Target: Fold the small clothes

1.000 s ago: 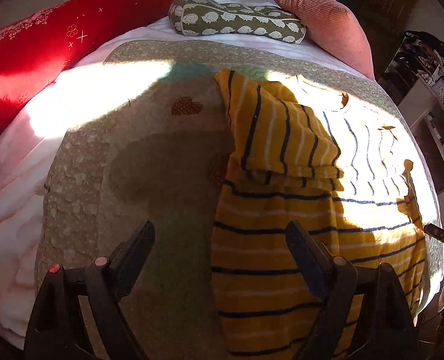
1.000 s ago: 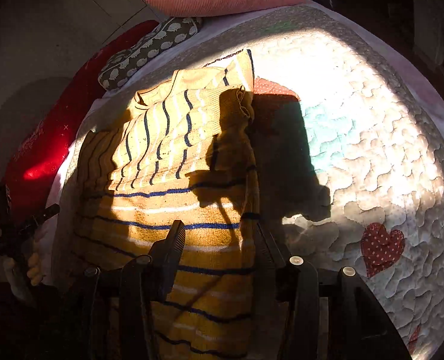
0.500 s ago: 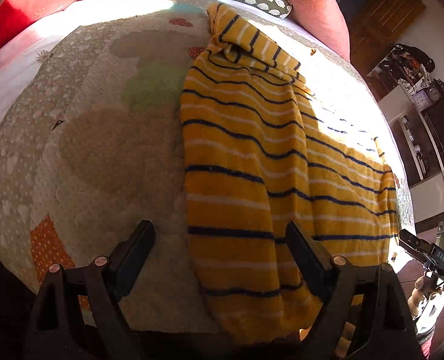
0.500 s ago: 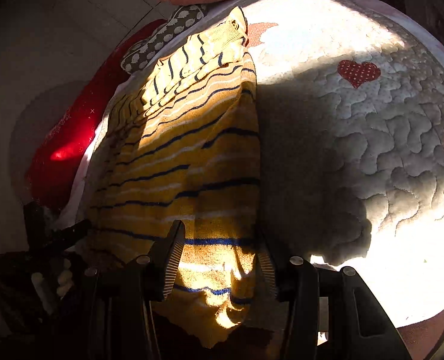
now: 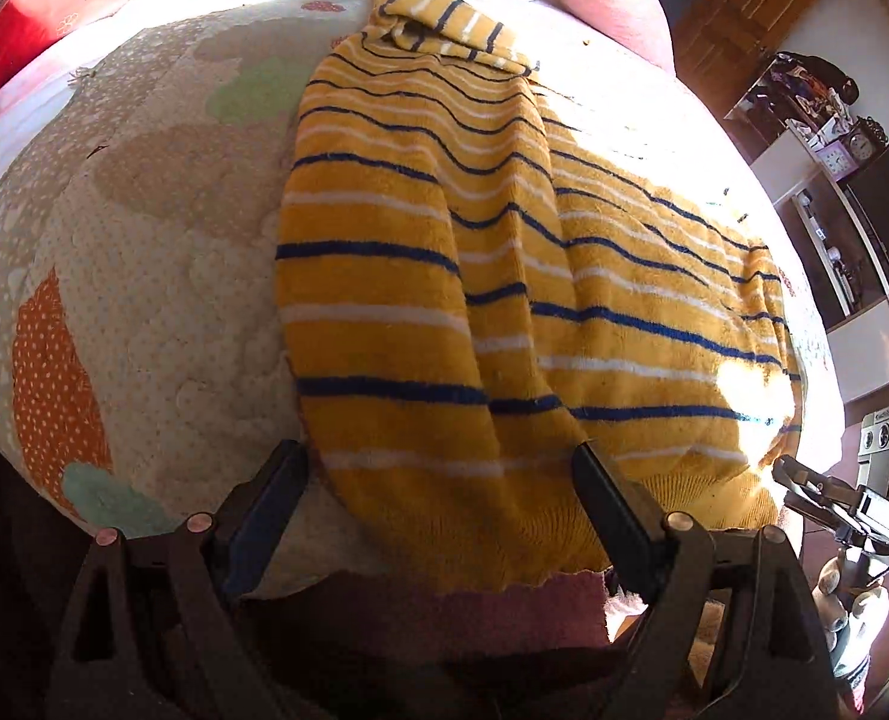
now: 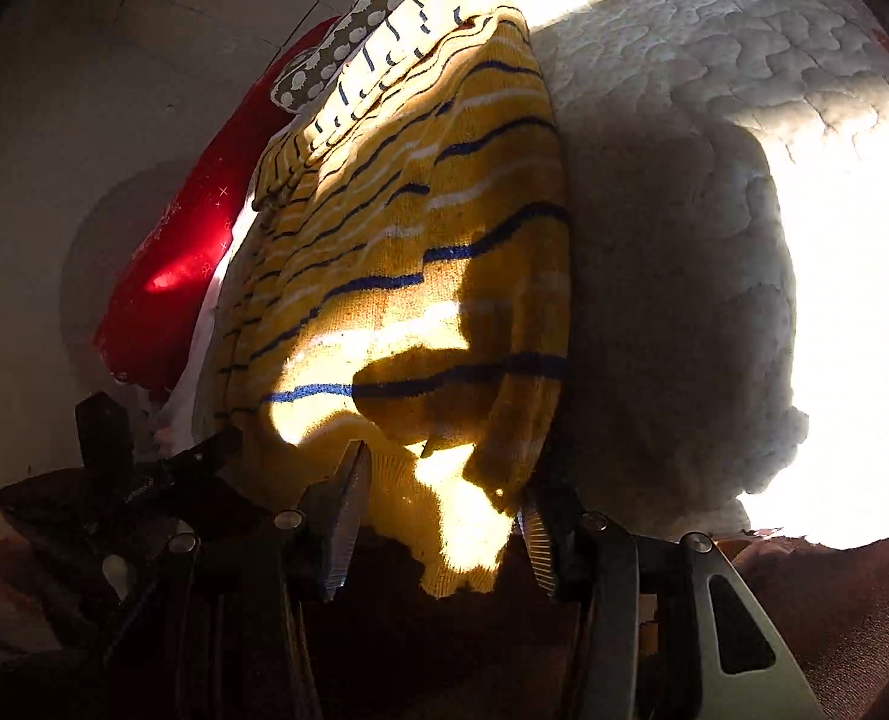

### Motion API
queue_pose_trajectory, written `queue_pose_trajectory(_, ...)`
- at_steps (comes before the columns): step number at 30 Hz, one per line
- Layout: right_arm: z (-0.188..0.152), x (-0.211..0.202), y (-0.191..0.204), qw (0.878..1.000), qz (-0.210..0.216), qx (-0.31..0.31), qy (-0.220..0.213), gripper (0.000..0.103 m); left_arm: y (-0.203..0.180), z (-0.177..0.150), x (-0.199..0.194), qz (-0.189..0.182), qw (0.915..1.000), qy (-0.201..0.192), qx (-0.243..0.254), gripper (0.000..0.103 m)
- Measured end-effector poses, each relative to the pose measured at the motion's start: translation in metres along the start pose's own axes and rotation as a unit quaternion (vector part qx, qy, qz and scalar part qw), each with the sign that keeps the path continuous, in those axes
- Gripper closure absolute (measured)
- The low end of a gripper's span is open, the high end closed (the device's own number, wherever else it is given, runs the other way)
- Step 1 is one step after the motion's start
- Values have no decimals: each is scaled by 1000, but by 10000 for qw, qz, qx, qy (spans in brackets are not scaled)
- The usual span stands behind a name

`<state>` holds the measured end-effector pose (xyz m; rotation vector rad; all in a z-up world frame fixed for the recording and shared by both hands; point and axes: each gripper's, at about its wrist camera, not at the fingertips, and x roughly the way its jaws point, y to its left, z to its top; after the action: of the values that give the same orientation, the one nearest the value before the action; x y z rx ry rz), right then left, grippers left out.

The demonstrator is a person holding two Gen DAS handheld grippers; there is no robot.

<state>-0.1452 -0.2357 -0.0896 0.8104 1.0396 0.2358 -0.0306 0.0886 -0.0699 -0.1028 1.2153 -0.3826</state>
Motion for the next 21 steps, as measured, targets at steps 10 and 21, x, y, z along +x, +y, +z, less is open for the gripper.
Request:
queue_pose_trajectory(10, 15, -43, 57, 9948, 547, -721, -477, 94, 41, 30, -46, -871, 9903, -109, -1073, 90)
queue_pose_trajectory(21, 123, -44, 112, 9852, 833, -1078, -1041, 94, 20, 149, -63, -960, 9876, -582, -1097, 90)
